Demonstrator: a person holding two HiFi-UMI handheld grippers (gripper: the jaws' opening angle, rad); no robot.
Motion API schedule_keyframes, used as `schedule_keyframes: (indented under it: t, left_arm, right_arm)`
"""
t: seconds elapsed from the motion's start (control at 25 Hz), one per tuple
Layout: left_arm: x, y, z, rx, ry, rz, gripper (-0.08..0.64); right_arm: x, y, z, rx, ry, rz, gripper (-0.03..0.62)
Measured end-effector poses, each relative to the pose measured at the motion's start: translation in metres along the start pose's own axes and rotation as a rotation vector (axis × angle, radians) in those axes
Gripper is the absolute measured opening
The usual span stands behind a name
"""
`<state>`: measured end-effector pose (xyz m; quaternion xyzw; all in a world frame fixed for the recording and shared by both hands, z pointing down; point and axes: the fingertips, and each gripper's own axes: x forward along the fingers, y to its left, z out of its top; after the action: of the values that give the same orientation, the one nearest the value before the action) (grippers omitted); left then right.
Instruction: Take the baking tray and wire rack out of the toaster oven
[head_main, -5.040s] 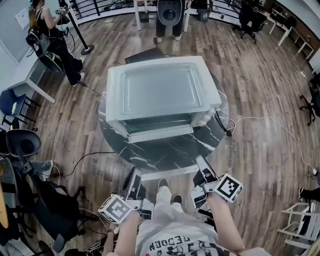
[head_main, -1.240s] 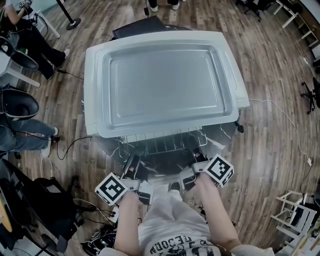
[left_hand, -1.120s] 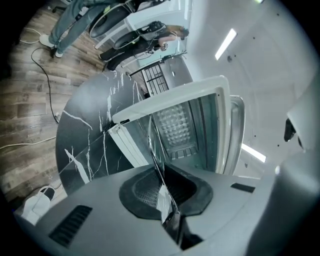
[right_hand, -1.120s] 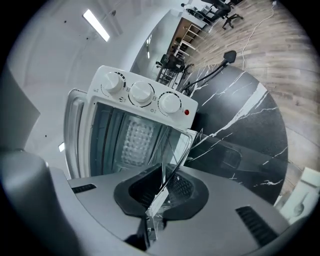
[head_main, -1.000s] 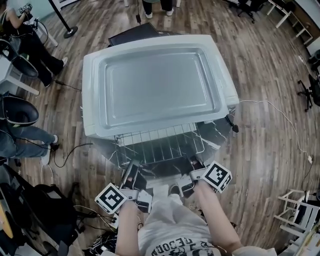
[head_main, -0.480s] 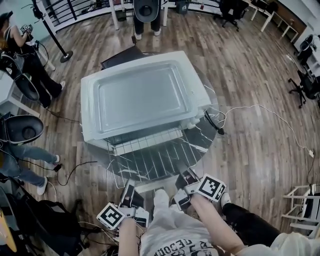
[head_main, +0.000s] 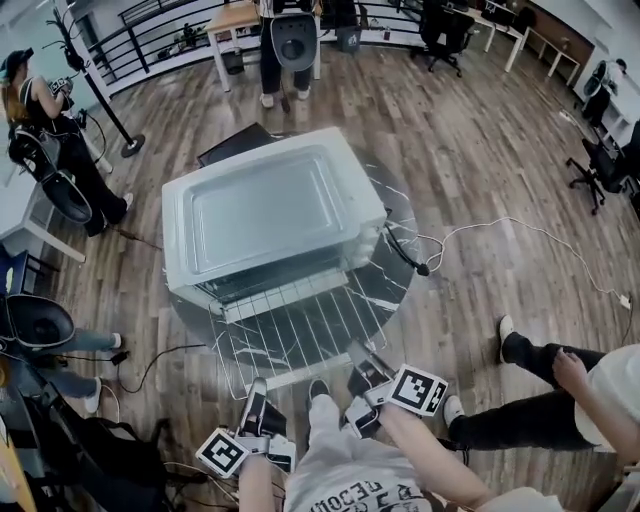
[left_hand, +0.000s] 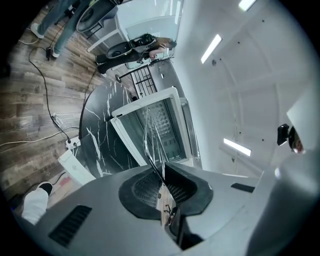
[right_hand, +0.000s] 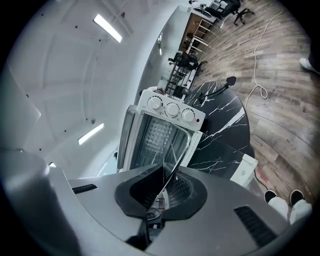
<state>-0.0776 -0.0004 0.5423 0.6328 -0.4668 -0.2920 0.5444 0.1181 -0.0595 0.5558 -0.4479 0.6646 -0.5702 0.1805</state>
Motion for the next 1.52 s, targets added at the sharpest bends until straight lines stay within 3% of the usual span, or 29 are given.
schedule_keyframes:
  t: [0.56,0.8,1.52]
  left_arm:
    - [-0.046,-0.035,-0.035,0.017,-0.014,-0.054,0.017]
    - [-0.058,-0.049,-0.050,0.024,-0.008,-0.073,0.017]
    - [-0.078,-0.094,-0.050,0.099,-0.017,-0.168,0.017]
  right_arm:
    - [-0.063,0.020,-0.008,-0.019,0.016,0.048,0.005]
    - [-0.087,0.033,-0.001,-0.075,0.000,0.098,0.005]
    - [-0.120,0.073,0.005,-0.133,-0.020,0.171,0.005]
